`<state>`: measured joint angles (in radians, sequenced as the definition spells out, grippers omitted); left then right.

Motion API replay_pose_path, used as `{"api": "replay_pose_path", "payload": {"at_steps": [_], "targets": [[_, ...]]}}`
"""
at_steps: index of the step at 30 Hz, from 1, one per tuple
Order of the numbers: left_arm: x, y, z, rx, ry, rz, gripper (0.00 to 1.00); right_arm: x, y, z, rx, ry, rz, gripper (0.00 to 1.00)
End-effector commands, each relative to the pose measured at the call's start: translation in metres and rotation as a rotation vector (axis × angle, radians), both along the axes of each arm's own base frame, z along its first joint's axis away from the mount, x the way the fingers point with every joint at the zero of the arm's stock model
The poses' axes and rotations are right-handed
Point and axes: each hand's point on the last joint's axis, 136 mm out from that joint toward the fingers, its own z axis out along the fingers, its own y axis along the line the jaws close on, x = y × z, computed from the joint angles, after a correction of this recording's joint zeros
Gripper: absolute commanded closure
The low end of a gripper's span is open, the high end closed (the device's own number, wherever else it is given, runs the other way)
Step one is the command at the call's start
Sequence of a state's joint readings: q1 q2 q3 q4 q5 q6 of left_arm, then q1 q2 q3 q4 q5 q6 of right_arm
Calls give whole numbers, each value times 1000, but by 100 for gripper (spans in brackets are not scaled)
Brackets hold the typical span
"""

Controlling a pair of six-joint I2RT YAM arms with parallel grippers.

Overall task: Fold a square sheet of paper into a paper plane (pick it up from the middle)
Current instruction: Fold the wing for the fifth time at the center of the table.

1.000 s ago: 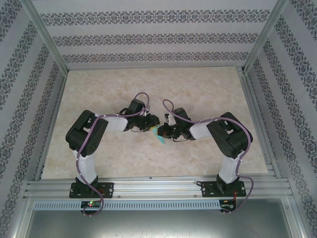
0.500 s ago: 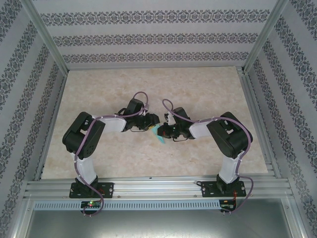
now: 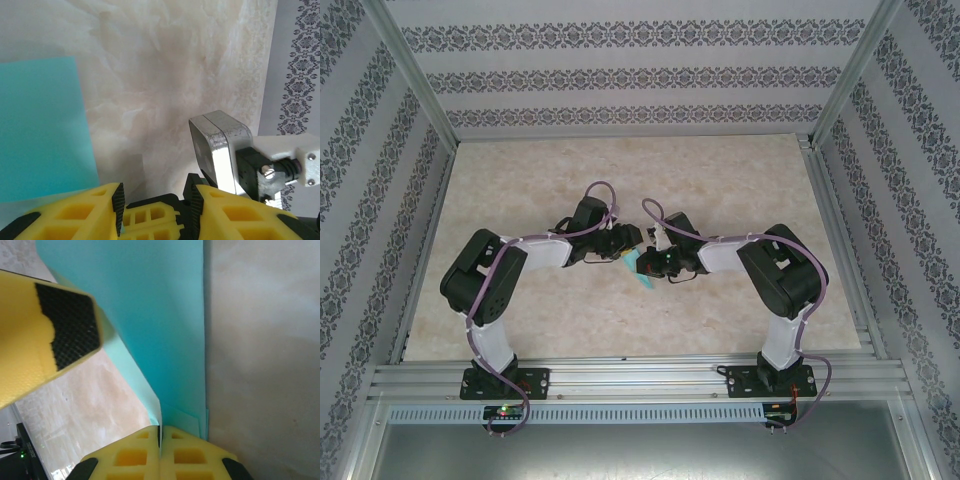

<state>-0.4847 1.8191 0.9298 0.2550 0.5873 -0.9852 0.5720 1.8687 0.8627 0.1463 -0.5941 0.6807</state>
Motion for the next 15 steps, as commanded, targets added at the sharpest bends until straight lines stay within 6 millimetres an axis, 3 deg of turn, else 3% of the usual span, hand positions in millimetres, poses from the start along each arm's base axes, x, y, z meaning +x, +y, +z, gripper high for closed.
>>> {"api": "replay_pose_path", "payload": {"at_steps": [1,5,10,15], "targets": [[0,-3,5,-35,-24,1,53,-31,-25,-48,-150,155,-12,100],[-3,1,20,-40,-75,-2,48,-30,-19,-45,-73,177,-36,100],[-11,9,26,-3,-109,-9,47,-29,-17,-47,-38,215,-55,100],[-16,-5,22,-55,-95,-78,47,-31,-21,-51,-53,223,-59,100]]}}
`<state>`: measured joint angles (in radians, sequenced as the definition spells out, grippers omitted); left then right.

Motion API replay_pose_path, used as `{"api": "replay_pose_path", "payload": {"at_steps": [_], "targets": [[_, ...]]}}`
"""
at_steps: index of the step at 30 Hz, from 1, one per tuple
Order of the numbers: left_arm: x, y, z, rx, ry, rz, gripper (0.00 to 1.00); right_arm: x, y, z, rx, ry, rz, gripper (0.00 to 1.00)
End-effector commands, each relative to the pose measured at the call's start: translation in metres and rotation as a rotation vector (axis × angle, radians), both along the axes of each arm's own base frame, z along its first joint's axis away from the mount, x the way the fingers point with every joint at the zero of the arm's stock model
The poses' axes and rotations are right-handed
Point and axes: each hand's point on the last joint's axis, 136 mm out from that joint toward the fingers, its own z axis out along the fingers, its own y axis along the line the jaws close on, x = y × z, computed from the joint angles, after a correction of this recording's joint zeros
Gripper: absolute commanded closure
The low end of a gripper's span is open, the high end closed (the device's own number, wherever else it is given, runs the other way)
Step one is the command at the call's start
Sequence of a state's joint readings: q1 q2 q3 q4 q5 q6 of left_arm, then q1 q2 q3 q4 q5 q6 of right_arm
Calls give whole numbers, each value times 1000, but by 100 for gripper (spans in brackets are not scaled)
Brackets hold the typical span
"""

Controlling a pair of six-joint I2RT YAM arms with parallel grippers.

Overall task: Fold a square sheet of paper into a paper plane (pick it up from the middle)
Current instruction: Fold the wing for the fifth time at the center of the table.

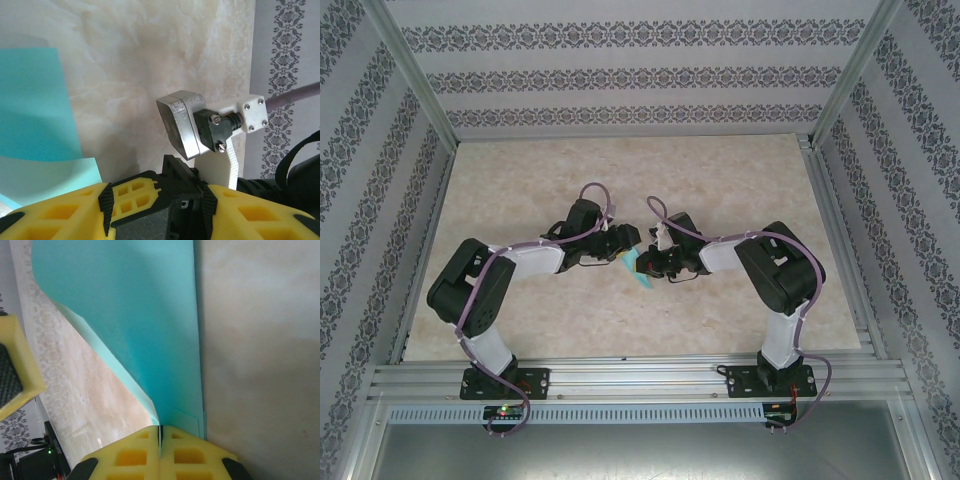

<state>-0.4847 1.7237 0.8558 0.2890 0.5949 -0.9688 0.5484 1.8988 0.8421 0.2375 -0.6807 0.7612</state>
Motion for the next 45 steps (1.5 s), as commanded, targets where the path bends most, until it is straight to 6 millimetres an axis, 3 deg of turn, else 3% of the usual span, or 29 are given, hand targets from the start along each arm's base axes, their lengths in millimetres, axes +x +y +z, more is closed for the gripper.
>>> {"api": "replay_pose_path", "payload": {"at_steps": [1,11,25,32,39,45], "targets": [[-2,-13,1,-28,-30,-68,47,-32,-25,-52,-140,162,-24,100],[11,-16,-38,31,39,-58,47,-32,-27,-53,-148,165,-32,100],[6,17,-63,167,132,38,51,-34,-31,-51,-180,152,-19,95],[-2,32,-84,216,207,76,54,-27,-28,-25,-150,107,-29,85],[-5,32,-85,217,211,57,55,-22,-29,5,-144,47,-31,80],[-7,32,-87,216,218,51,55,-27,-25,8,-114,58,-14,83]]}}
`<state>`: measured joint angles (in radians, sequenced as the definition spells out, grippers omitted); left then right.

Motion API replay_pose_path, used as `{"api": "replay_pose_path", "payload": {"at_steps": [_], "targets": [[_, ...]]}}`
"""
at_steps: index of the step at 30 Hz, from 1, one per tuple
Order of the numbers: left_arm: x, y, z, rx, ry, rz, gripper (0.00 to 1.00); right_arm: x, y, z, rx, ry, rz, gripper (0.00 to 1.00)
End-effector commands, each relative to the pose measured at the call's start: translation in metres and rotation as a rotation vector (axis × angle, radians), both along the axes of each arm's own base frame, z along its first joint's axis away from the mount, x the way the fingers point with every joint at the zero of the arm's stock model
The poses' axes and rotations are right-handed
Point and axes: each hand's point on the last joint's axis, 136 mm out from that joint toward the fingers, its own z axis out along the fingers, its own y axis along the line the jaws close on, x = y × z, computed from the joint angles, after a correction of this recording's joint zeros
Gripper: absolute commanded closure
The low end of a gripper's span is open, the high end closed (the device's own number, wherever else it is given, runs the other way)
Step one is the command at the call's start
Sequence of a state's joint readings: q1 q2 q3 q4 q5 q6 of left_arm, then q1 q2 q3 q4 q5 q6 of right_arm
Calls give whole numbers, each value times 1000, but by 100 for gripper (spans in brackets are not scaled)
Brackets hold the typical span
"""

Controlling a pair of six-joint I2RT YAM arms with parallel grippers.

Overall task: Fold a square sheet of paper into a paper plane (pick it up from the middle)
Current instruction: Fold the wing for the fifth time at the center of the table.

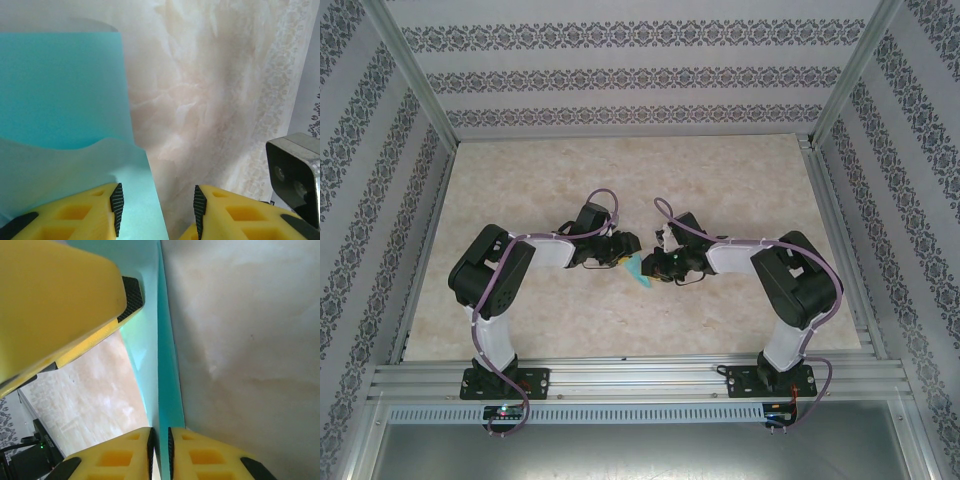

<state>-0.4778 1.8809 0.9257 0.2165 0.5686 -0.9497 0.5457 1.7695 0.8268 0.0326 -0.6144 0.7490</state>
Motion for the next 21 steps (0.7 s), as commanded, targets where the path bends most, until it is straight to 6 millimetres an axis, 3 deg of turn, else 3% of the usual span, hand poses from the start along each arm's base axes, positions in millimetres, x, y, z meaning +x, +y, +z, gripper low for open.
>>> {"api": "replay_pose_path", "payload": {"at_steps": [1,7,12,16,21], "targets": [[-16,28,-34,122,102,33,55,-13,-4,-5,-15,23,24,84],[-18,30,-36,131,112,37,55,-29,0,-18,-35,44,96,92],[-20,31,-37,123,124,52,55,-47,-5,-41,-164,69,164,92],[-22,32,-38,124,131,57,55,-53,-12,-48,-248,59,183,92],[-21,32,-37,124,132,60,55,-51,-9,-33,-237,25,176,88]]}}
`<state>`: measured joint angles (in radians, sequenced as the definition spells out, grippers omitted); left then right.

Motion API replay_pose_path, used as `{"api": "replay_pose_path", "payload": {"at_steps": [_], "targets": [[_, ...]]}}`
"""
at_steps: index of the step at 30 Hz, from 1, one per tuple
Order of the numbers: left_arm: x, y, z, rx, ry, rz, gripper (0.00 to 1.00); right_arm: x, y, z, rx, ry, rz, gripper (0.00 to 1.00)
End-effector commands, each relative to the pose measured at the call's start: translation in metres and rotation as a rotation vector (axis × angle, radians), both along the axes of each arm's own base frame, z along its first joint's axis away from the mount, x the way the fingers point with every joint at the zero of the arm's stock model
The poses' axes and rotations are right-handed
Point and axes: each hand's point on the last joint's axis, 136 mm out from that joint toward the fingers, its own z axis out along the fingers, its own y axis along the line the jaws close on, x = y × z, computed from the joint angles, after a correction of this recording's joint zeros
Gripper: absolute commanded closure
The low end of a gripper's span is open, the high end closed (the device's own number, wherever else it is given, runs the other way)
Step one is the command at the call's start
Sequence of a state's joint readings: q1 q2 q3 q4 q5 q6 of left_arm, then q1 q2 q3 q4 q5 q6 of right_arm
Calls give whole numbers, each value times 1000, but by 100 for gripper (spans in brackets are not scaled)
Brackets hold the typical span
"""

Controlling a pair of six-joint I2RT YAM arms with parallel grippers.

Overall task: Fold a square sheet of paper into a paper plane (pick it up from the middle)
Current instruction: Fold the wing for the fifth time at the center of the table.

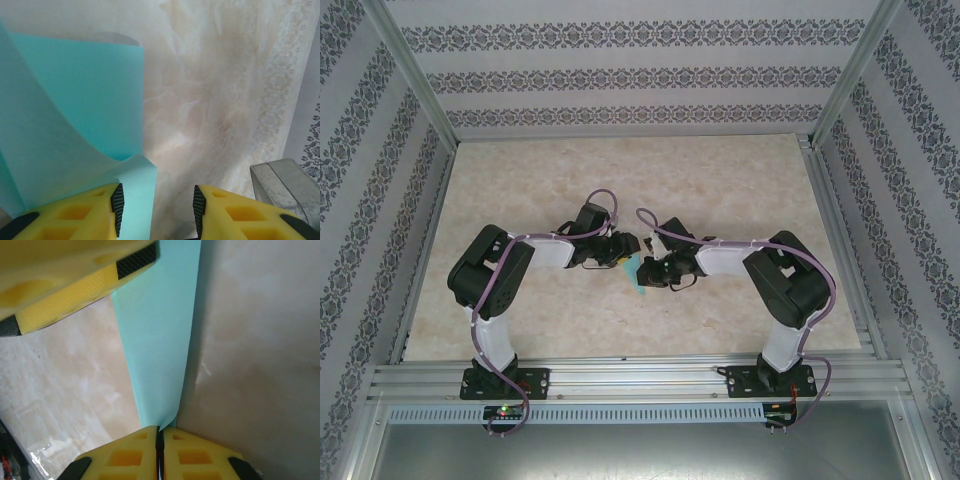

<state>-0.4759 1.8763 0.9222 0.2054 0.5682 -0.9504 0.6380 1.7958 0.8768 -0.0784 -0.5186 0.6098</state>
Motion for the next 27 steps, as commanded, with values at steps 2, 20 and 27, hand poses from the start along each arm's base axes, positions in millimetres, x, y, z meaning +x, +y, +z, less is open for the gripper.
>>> {"api": "replay_pose_path", "payload": {"at_steps": [2,20,27], "targets": [[-20,30,-37,125,125,55,55,-27,-15,-5,-66,72,8,88],[-19,30,-38,118,137,63,55,-58,-19,-28,-196,104,93,96],[-21,31,-43,119,162,83,55,-73,-39,-49,-399,37,152,95]]}}
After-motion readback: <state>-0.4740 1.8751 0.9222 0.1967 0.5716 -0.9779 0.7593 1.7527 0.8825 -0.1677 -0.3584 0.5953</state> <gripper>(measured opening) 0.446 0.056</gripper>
